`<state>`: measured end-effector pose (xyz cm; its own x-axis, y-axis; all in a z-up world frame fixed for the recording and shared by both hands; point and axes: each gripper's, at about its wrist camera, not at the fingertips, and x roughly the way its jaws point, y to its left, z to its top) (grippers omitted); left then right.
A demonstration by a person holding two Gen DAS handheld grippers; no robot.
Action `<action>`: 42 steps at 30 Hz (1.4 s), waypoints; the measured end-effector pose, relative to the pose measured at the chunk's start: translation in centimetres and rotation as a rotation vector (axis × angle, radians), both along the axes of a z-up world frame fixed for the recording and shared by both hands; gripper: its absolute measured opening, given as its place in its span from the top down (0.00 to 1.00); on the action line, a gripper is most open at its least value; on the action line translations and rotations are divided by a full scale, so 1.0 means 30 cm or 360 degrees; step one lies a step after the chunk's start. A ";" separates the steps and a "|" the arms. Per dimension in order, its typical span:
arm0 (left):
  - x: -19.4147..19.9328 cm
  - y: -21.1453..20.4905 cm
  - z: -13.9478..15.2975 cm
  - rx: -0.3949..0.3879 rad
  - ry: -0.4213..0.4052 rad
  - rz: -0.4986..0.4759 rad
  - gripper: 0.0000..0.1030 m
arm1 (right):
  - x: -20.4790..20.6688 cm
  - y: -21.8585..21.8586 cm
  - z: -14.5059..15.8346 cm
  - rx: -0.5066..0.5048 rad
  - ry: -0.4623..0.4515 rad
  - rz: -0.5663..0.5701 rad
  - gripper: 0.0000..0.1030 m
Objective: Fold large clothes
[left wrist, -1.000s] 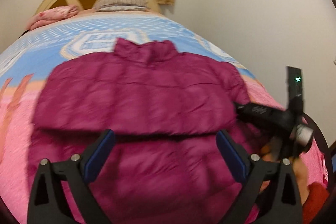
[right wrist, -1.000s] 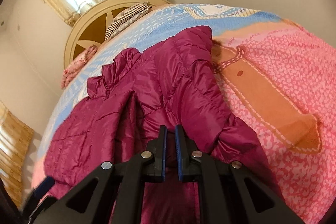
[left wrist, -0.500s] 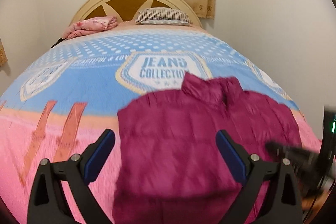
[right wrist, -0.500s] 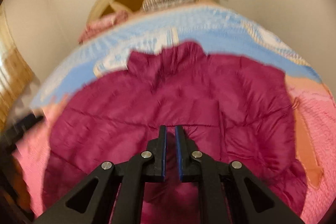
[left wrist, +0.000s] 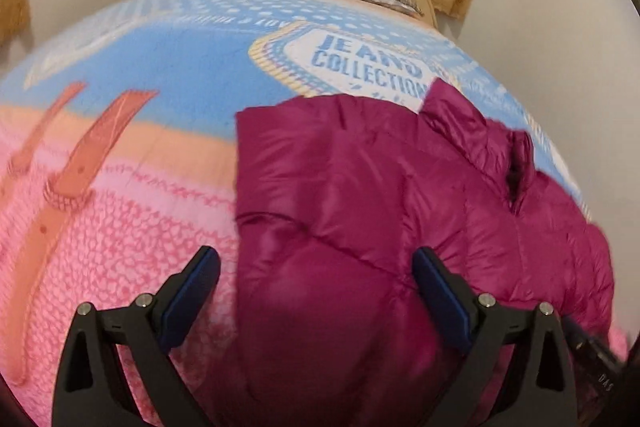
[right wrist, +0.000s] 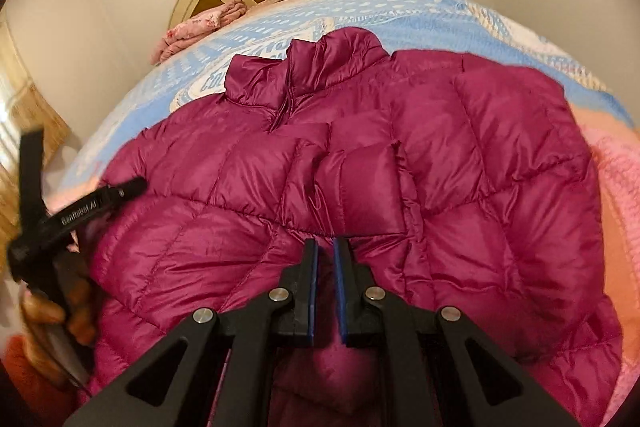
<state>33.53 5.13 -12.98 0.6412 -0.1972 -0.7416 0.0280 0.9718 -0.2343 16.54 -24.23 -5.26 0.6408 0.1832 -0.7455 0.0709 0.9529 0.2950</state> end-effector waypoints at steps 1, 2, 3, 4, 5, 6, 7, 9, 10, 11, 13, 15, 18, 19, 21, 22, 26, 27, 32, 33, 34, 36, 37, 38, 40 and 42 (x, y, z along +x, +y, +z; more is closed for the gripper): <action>0.001 0.003 -0.005 -0.0005 -0.0002 0.0001 0.02 | -0.001 -0.010 -0.003 0.0036 0.0002 0.0002 0.93; 0.000 -0.006 -0.004 0.0017 -0.0001 0.0000 0.02 | 0.000 -0.017 -0.007 0.0060 0.0006 0.0002 0.96; 0.001 -0.018 -0.005 0.0058 0.0001 0.0001 0.01 | 0.003 -0.026 -0.013 0.0083 0.0006 0.0005 0.96; 0.003 -0.036 -0.008 0.0114 0.0008 -0.0001 0.00 | 0.005 -0.028 -0.014 0.0100 0.0008 0.0009 0.96; 0.006 -0.053 -0.011 0.0169 0.0017 -0.0003 0.00 | 0.008 -0.029 -0.014 0.0103 0.0014 0.0015 0.96; 0.007 -0.059 -0.010 0.0195 0.0023 -0.0003 0.00 | 0.009 -0.024 -0.012 0.0092 0.0017 0.0019 0.96; 0.004 -0.064 -0.010 0.0216 0.0024 0.0001 0.00 | 0.011 -0.009 -0.003 0.0038 0.0021 0.0034 0.96; 0.000 -0.053 -0.006 0.0194 0.0021 0.0012 0.00 | 0.010 0.020 0.019 -0.0054 0.0043 0.0069 0.93; -0.004 -0.042 -0.006 0.0172 0.0016 0.0022 0.00 | 0.021 0.036 0.045 -0.0108 0.0092 0.0089 0.93; -0.016 -0.029 0.000 0.0140 0.0001 0.0044 0.00 | 0.033 0.036 0.071 -0.0115 0.0128 0.0077 0.93; -0.048 -0.003 0.019 0.0090 -0.0067 0.0103 0.00 | 0.058 0.015 0.136 -0.0034 0.0108 0.0041 0.92; -0.099 0.014 0.060 0.0060 -0.0221 0.0159 0.00 | 0.107 -0.008 0.209 0.0071 0.0042 0.0000 0.90; -0.124 0.002 0.088 0.0085 -0.0327 0.0142 0.00 | 0.258 -0.043 0.255 0.0175 0.0069 -0.0096 0.40; -0.130 -0.006 0.093 0.0097 -0.0349 0.0125 0.00 | 0.330 -0.056 0.254 0.0172 0.0081 -0.0162 0.34; -0.127 -0.008 0.098 0.0097 -0.0363 0.0107 0.00 | 0.433 -0.059 0.242 0.0147 0.0125 -0.0223 0.34; -0.125 -0.007 0.098 0.0093 -0.0366 0.0105 0.00 | 0.491 -0.064 0.231 0.0175 0.0152 -0.0243 0.34; -0.105 0.007 0.089 0.0049 -0.0342 0.0125 0.00 | 0.687 -0.102 0.165 0.0289 0.0288 -0.0414 0.34; -0.101 0.006 0.085 0.0039 -0.0331 0.0126 0.00 | 0.729 -0.109 0.143 0.0319 0.0334 -0.0451 0.34; -0.095 0.010 0.073 -0.0003 -0.0293 0.0121 0.00 | 0.852 -0.088 0.065 0.0235 0.0533 -0.0504 0.34; -0.094 0.011 0.073 -0.0008 -0.0291 0.0120 0.00 | 0.867 -0.073 0.055 0.0174 0.0570 -0.0484 0.34; -0.089 0.010 0.071 -0.0012 -0.0285 0.0117 0.00 | 0.875 -0.057 0.047 0.0107 0.0606 -0.0456 0.34; -0.084 0.010 0.068 -0.0013 -0.0273 0.0115 0.00 | 0.868 -0.042 0.045 0.0041 0.0615 -0.0436 0.37; -0.082 0.010 0.067 -0.0015 -0.0268 0.0114 0.00 | 0.860 -0.041 0.043 0.0008 0.0620 -0.0429 0.42; -0.081 0.011 0.066 -0.0017 -0.0267 0.0116 0.00 | 0.849 -0.045 0.045 -0.0024 0.0635 -0.0439 0.57; -0.080 0.012 0.067 -0.0022 -0.0268 0.0120 0.00 | 0.825 -0.070 0.050 0.0020 0.0649 -0.0446 0.78; -0.078 0.012 0.065 -0.0023 -0.0264 0.0120 0.00 | 0.791 -0.097 0.068 0.0072 0.0655 -0.0432 0.88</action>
